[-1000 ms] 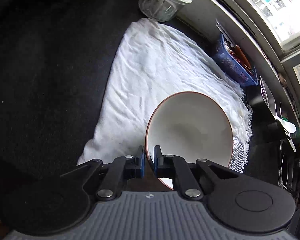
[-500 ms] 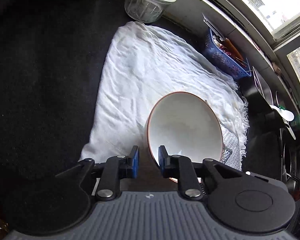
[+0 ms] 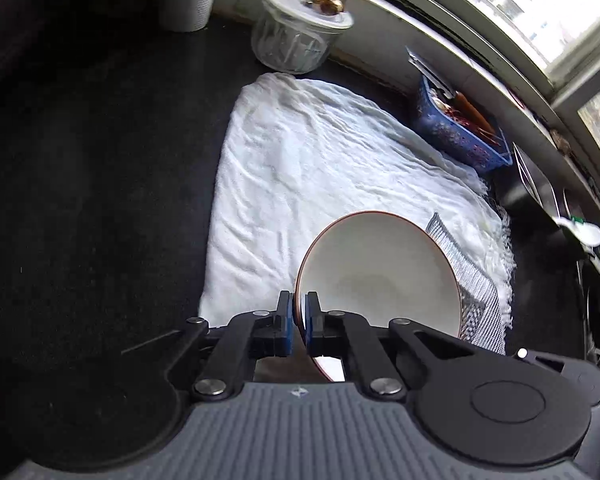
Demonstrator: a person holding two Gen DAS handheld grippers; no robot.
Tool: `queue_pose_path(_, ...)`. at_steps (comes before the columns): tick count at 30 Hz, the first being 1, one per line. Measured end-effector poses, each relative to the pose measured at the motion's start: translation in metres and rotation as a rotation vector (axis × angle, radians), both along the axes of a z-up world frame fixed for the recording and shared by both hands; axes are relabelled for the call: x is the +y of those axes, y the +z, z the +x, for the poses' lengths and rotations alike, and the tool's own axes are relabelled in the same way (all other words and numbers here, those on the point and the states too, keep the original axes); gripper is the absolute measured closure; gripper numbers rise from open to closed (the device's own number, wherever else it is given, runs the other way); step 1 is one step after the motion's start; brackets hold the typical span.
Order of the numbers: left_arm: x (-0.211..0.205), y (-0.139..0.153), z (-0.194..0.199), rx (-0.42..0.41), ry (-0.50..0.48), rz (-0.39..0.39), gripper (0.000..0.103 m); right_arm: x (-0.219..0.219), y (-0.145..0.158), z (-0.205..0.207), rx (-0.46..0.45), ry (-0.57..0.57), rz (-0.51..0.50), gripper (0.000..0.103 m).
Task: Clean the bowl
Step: 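Keep rubbing the mesh cloth under the bowl while the left gripper rotates the bowl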
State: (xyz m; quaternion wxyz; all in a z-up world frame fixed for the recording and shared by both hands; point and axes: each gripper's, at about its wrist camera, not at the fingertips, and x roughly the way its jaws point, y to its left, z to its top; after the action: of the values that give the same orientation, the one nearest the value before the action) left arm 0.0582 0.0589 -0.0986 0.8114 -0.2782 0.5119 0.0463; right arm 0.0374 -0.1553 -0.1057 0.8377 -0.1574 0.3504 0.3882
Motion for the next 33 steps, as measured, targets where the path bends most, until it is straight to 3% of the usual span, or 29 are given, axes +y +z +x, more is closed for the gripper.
queue_pose_path(3,-0.003,0.0,-0.005,0.041,0.068,-0.04,0.095,0.009,-0.004,-0.008,0.027,0.014,0.014,0.096)
queue_pose_path(8,-0.013,0.002,-0.005,0.042,0.019,-0.069,0.088,0.022,-0.005,-0.019,0.044,0.053,0.035,0.096)
queue_pose_path(16,-0.003,0.009,0.017,0.011,-0.144,0.092,0.078,0.003,0.002,-0.004,0.009,-0.011,0.026,0.096)
queue_pose_path(19,-0.004,0.004,0.033,-0.019,-0.279,0.155,0.079,-0.002,0.003,0.003,0.001,-0.03,0.023,0.097)
queue_pose_path(20,-0.006,0.004,0.036,-0.039,-0.321,0.157,0.092,-0.003,0.004,0.005,-0.004,-0.034,0.02,0.096)
queue_pose_path(21,-0.005,0.003,0.037,-0.039,-0.32,0.138,0.096,-0.003,0.004,0.007,-0.007,-0.037,0.016,0.097)
queue_pose_path(23,0.0,0.001,0.034,-0.027,-0.262,0.077,0.096,-0.004,0.004,0.01,-0.007,-0.041,0.017,0.097)
queue_pose_path(26,0.009,-0.004,0.021,0.056,-0.112,-0.049,0.094,-0.002,0.003,0.011,0.0,-0.049,0.017,0.097)
queue_pose_path(29,0.003,-0.002,0.005,0.078,-0.028,-0.069,0.093,0.001,0.001,0.007,0.016,-0.04,0.028,0.096)
queue_pose_path(33,-0.007,-0.003,-0.004,0.121,0.041,-0.177,0.084,0.012,-0.005,-0.001,0.033,-0.005,0.016,0.096)
